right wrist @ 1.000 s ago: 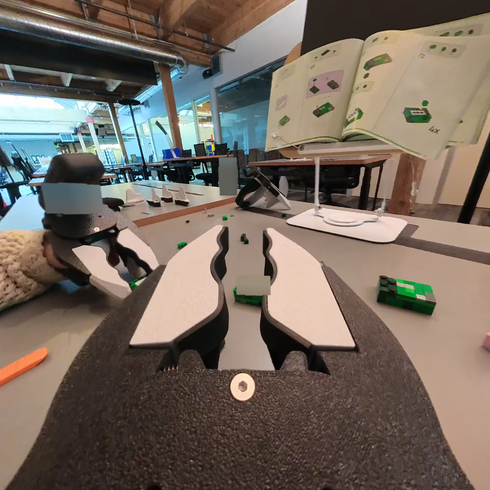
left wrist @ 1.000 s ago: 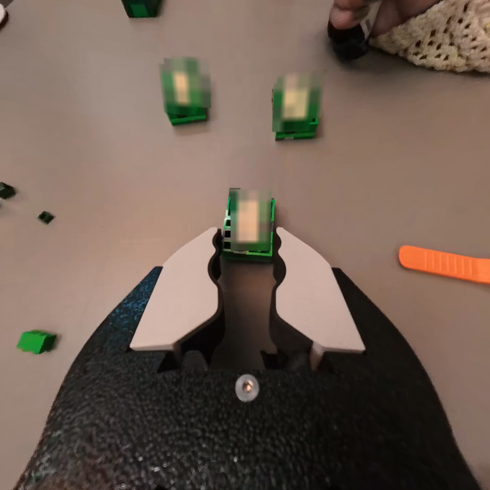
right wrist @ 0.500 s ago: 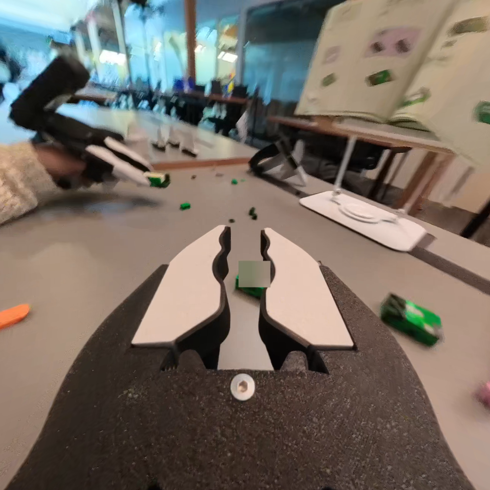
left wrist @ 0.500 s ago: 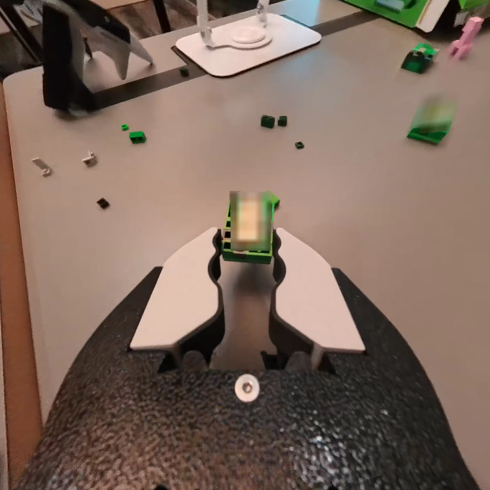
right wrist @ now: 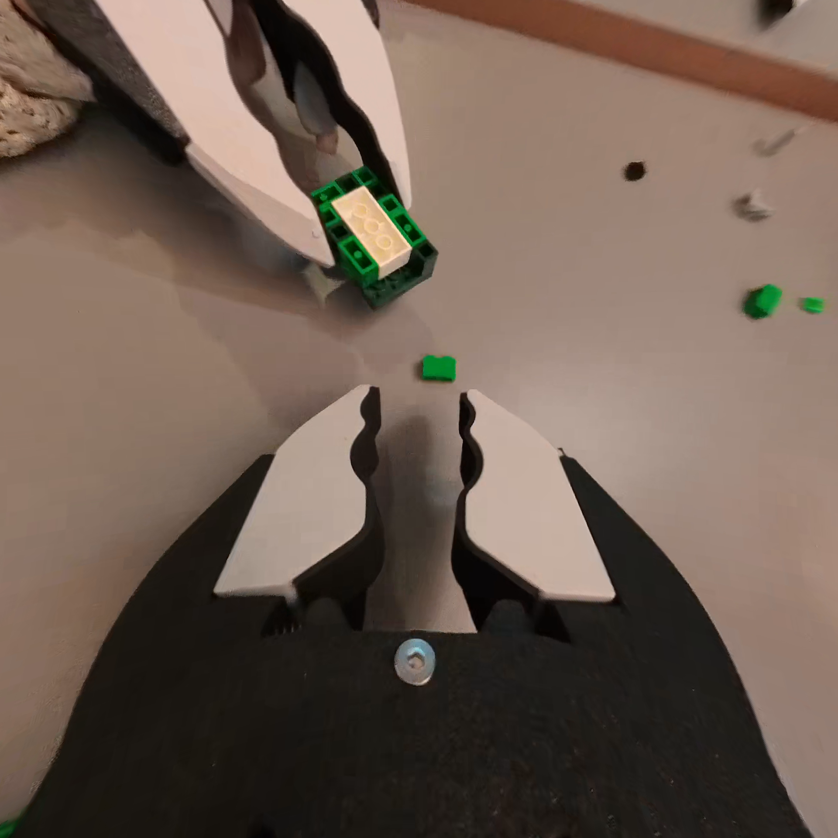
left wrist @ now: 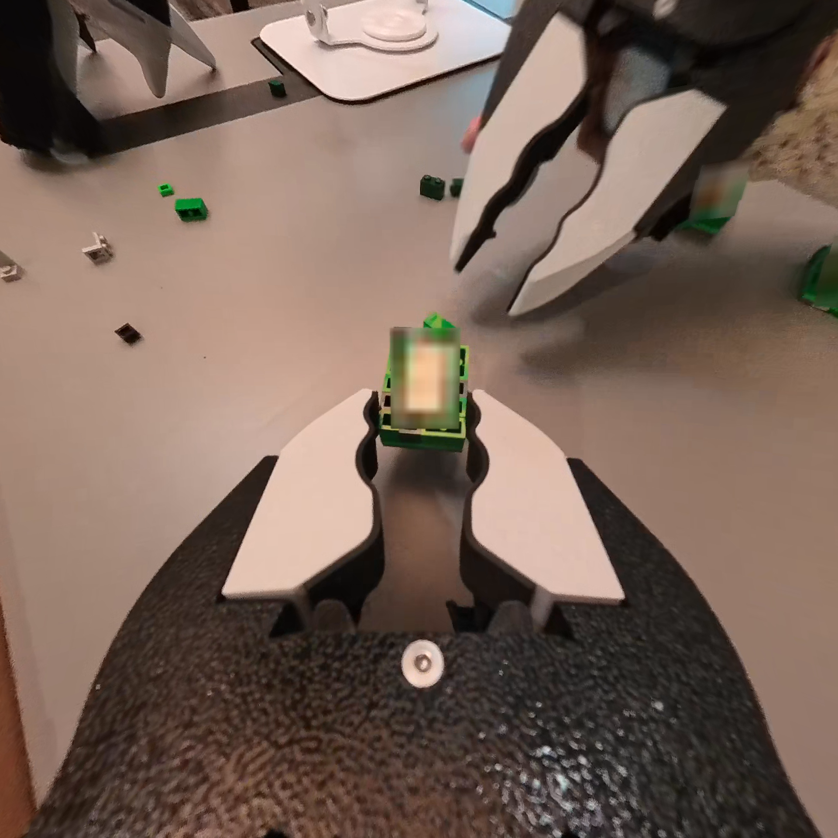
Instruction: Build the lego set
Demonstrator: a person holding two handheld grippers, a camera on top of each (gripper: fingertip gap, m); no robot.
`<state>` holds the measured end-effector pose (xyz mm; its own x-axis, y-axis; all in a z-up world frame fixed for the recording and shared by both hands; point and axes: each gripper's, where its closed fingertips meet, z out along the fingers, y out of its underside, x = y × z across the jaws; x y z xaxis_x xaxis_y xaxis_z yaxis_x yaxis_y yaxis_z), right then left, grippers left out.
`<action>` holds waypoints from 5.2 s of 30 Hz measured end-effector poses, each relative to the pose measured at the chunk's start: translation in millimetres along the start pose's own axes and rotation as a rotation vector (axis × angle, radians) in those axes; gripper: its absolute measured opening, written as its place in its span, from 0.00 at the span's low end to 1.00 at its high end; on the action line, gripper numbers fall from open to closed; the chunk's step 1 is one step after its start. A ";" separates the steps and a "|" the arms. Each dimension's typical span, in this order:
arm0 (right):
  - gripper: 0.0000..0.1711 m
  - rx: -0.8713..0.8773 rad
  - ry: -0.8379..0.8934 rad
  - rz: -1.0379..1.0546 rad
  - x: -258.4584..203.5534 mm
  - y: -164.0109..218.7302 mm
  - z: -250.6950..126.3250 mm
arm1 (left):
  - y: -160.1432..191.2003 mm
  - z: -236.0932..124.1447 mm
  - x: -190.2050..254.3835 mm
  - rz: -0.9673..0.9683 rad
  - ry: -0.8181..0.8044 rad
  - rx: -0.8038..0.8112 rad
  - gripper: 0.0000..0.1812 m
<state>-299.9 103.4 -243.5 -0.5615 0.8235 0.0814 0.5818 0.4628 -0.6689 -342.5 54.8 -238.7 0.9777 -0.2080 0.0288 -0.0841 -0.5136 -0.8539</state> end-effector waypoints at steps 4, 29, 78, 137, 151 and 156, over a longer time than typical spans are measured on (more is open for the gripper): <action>0.20 -0.058 -0.083 0.000 5.3 3.1 20.3 | -0.5 -4.0 -5.6 -0.017 -0.015 0.013 0.20; 0.09 -0.509 -0.108 -0.371 -41.3 23.2 -30.4 | -12.8 17.6 67.6 0.163 0.223 0.033 0.20; 0.13 0.433 0.143 0.656 -28.6 -21.3 -122.3 | -62.7 5.6 106.1 0.253 0.253 0.407 0.20; 0.10 0.789 -0.287 0.833 -110.9 -9.8 -119.5 | -76.4 -20.3 165.7 0.687 0.209 0.697 0.20; 0.09 0.758 -0.334 0.873 -113.1 -5.5 -119.3 | -74.8 -18.8 168.8 0.674 0.220 0.691 0.20; 0.09 0.757 -0.313 0.873 -110.3 -3.0 -119.5 | -76.9 -17.9 163.5 0.724 0.131 0.703 0.26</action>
<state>-169.4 50.3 -162.2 -0.3296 0.5992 -0.7296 0.4023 -0.6100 -0.6827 -179.6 45.4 -159.0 0.7043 -0.3863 -0.5956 -0.4738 0.3691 -0.7996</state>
